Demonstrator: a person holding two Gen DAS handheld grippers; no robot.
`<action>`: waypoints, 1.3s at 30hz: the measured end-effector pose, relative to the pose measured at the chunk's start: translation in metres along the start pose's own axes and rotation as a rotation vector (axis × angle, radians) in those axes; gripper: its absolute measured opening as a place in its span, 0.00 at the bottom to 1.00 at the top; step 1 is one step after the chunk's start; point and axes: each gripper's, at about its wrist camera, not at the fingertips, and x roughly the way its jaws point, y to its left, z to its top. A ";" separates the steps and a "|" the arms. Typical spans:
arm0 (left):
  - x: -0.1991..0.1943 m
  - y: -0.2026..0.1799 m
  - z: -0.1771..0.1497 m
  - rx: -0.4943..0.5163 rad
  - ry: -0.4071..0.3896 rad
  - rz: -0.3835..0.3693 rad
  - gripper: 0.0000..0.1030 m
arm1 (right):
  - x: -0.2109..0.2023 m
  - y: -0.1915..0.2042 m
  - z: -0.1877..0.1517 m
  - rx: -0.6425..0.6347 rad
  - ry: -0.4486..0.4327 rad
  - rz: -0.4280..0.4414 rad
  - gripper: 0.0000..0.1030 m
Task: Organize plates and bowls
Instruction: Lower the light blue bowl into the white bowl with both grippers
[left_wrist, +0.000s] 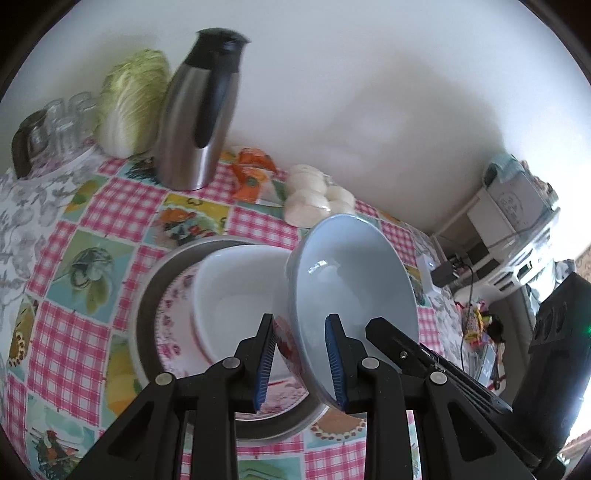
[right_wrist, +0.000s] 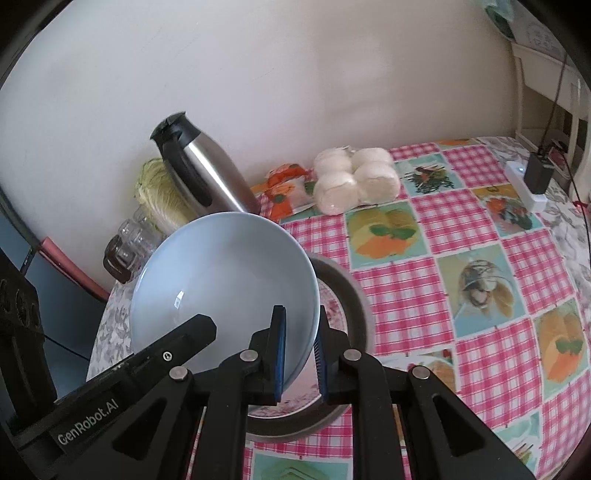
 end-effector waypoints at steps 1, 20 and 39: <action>0.001 0.005 0.001 -0.010 0.001 0.009 0.29 | 0.004 0.003 0.000 -0.003 0.009 0.001 0.16; 0.014 0.023 0.006 0.004 -0.007 0.077 0.51 | 0.035 0.007 0.001 0.004 0.012 0.011 0.16; 0.010 0.076 0.006 -0.198 -0.042 0.159 0.67 | 0.022 -0.005 0.002 0.003 -0.003 -0.046 0.39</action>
